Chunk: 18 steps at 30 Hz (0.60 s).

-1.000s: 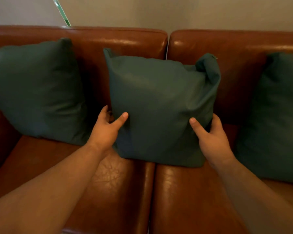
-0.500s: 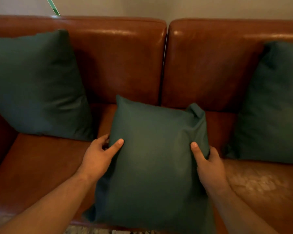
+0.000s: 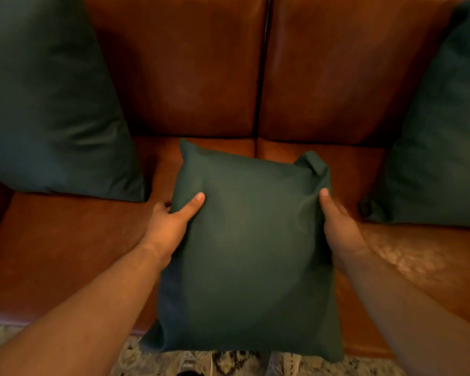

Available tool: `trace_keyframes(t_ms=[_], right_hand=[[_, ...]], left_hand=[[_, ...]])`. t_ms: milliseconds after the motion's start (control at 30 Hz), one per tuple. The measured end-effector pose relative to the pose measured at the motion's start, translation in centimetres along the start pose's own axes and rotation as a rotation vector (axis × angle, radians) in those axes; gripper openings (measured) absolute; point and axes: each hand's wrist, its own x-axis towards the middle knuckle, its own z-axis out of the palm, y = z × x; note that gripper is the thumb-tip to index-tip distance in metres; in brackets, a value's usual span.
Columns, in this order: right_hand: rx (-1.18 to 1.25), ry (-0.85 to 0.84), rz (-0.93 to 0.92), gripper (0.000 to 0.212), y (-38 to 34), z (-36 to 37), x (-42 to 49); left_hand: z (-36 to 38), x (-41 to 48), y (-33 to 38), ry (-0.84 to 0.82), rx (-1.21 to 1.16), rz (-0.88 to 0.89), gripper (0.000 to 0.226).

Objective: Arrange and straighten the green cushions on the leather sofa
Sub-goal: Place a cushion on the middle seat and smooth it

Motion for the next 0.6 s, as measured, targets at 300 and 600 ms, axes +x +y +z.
trace_keyframes(t_ms=[300,600], right_hand=[[-0.181,0.292,-0.317,0.028,1.7,1.4,1.6],[0.101,0.025,0.126,0.052,-2.7,1.2,5.9]], left_hand=[[0.5,0.2,-2.6,0.287,0.082,0.206,0.043],[2.8,-1.0,-0.6,0.305,0.802,0.809,0.073]])
